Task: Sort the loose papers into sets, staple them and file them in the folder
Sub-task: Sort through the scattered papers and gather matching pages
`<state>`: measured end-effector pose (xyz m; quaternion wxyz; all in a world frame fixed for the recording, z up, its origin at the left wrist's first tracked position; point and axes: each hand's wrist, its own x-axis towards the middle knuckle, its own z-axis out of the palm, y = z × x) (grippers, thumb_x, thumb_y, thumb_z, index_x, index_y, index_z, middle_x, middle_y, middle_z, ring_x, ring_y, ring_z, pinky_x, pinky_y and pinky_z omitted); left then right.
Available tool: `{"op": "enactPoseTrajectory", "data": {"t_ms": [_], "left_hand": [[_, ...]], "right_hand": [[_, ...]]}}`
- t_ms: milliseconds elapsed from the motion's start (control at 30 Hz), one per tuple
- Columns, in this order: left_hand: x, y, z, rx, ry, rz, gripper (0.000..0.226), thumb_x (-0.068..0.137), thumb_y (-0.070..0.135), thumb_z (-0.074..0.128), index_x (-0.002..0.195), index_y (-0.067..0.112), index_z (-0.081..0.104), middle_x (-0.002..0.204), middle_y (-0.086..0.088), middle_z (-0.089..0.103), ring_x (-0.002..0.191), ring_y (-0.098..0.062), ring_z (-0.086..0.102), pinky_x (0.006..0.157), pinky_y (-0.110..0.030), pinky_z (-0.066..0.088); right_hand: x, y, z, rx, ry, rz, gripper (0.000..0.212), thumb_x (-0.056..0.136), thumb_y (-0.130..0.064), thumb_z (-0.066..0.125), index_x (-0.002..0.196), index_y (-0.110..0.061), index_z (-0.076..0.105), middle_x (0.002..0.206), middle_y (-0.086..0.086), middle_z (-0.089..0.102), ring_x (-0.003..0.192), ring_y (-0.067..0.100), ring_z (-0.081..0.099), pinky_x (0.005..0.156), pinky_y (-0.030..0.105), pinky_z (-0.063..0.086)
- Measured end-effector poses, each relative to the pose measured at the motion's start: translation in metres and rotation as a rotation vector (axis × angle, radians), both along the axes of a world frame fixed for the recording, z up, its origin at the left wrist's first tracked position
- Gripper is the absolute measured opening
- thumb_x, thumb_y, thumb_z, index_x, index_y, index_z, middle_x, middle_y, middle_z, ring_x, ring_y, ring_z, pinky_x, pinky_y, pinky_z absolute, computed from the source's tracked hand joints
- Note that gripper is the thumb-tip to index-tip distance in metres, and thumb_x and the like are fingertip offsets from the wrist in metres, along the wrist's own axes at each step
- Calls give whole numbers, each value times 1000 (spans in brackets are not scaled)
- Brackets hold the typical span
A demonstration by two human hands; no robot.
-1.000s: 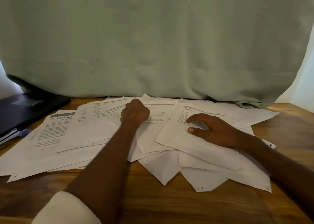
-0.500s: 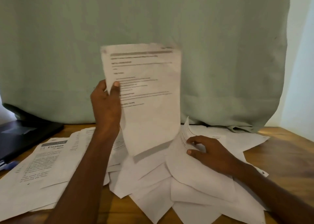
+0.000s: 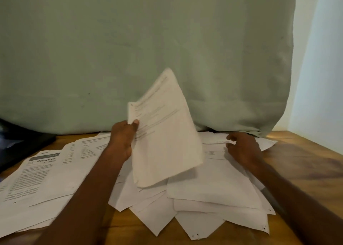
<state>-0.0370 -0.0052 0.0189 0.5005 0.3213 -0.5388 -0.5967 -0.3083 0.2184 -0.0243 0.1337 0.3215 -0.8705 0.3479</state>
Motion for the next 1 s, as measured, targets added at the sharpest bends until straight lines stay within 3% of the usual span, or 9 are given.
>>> {"op": "enactPoseTrajectory", "data": {"t_ms": [67, 167, 300, 400, 500, 567, 667, 900, 1000], "left_hand": [[-13, 9, -9, -43, -108, -109, 27, 101, 15, 66, 123, 0, 68, 118, -15, 70, 99, -28, 66, 94, -40, 55], [-26, 19, -18, -50, -190, -242, 20, 98, 8, 68, 117, 0, 70, 108, -13, 75, 87, -24, 70, 78, -32, 56], [-31, 20, -24, -76, -251, -250, 20, 96, 4, 70, 116, -1, 72, 106, -13, 76, 94, -29, 73, 90, -41, 58], [-32, 19, -26, -79, -270, -233, 18, 96, 5, 71, 113, -1, 72, 106, -15, 76, 94, -30, 73, 91, -42, 58], [-33, 18, -28, -89, -272, -234, 17, 95, 6, 71, 112, 1, 73, 99, -10, 77, 81, -21, 74, 68, -29, 58], [-32, 17, -29, -72, -238, -246, 19, 95, 8, 72, 113, 2, 73, 96, -6, 78, 78, -18, 75, 60, -24, 57], [-31, 16, -27, -18, -117, -277, 25, 96, 8, 72, 120, 2, 71, 107, -10, 78, 90, -23, 75, 68, -29, 58], [-32, 18, -24, 84, 7, -322, 31, 99, 13, 67, 130, 5, 67, 121, -14, 74, 113, -34, 69, 94, -46, 57], [-35, 19, -26, 73, 4, -344, 29, 100, 17, 66, 127, 6, 68, 119, -14, 75, 111, -34, 71, 92, -46, 59]], "right_hand": [[-6, 8, 2, 113, -8, -97, 32, 94, -39, 69, 119, -19, 66, 124, 3, 66, 115, 26, 60, 97, 40, 48], [-11, 17, 4, 152, -92, -100, 48, 91, -57, 67, 83, -10, 67, 90, 8, 70, 95, 30, 67, 76, 36, 49], [-6, 12, 5, 213, -195, -109, 60, 84, -70, 67, 82, -11, 60, 85, 10, 67, 89, 30, 67, 78, 35, 52], [-4, 6, 4, 126, -259, -75, 44, 81, -51, 82, 81, -12, 63, 89, 6, 67, 84, 25, 64, 74, 32, 48], [-3, 4, 7, -143, -304, -17, 21, 82, -29, 84, 83, -15, 69, 95, 4, 70, 78, 16, 59, 68, 31, 43], [-4, 3, 11, -327, -383, 61, 14, 88, -25, 79, 92, -13, 72, 99, 5, 73, 83, 20, 64, 74, 33, 49], [0, 3, 15, -549, -609, 250, 12, 94, -21, 73, 103, -12, 73, 99, 10, 77, 88, 29, 73, 84, 42, 60], [10, -5, 11, -788, -970, 515, 25, 100, -16, 63, 124, -8, 65, 110, 16, 76, 92, 34, 72, 74, 44, 60], [14, -6, 11, -814, -1040, 593, 27, 102, -18, 60, 128, -11, 65, 116, 18, 74, 95, 35, 72, 72, 44, 62]]}}
